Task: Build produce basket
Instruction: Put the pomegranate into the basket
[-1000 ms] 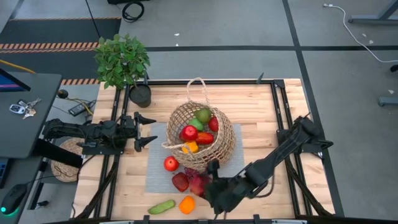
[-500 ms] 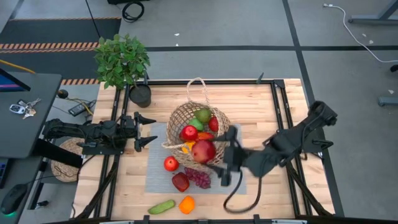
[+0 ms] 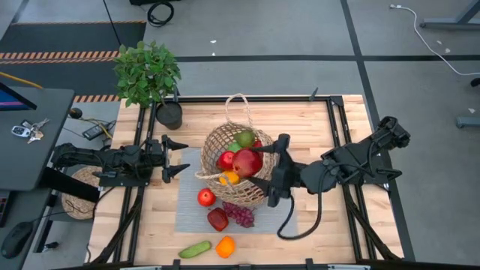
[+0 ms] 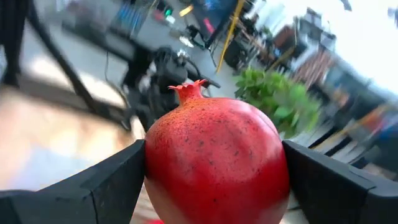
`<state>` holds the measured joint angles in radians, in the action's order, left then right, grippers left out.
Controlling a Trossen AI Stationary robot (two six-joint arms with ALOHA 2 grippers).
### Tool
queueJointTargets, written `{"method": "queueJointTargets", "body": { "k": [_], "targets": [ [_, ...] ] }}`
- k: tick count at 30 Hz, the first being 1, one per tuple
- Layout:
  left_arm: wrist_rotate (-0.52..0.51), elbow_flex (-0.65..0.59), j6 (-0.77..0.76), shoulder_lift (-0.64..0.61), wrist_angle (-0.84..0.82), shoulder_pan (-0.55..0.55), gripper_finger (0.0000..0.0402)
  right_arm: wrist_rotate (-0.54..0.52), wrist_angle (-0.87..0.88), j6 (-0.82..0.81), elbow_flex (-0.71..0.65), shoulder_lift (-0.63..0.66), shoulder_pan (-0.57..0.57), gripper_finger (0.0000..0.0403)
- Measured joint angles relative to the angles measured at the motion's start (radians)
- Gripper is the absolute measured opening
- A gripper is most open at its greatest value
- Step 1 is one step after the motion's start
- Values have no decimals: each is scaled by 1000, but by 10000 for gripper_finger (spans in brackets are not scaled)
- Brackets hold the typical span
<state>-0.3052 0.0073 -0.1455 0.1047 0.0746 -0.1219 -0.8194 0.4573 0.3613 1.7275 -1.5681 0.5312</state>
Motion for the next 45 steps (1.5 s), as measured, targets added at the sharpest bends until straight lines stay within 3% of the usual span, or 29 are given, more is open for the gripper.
{"method": "queueJointTargets", "body": {
  "k": [5,12,22,28,35,45],
  "targets": [
    [0,0,0,0,0,0,392,1,30,406,0,-1,0,362],
    [0,0,0,0,0,0,392,1,57,769,0,-1,0,362],
    [0,0,0,0,0,0,392,-23,94,871,0,-1,-2,362],
    [0,0,0,0,0,0,392,-110,124,1015,0,-1,-2,362],
    [0,0,0,0,0,0,392,-122,124,1167,0,-1,-2,362],
    [0,0,0,0,0,0,392,-121,121,1183,0,-2,-2,362]
  ]
}}
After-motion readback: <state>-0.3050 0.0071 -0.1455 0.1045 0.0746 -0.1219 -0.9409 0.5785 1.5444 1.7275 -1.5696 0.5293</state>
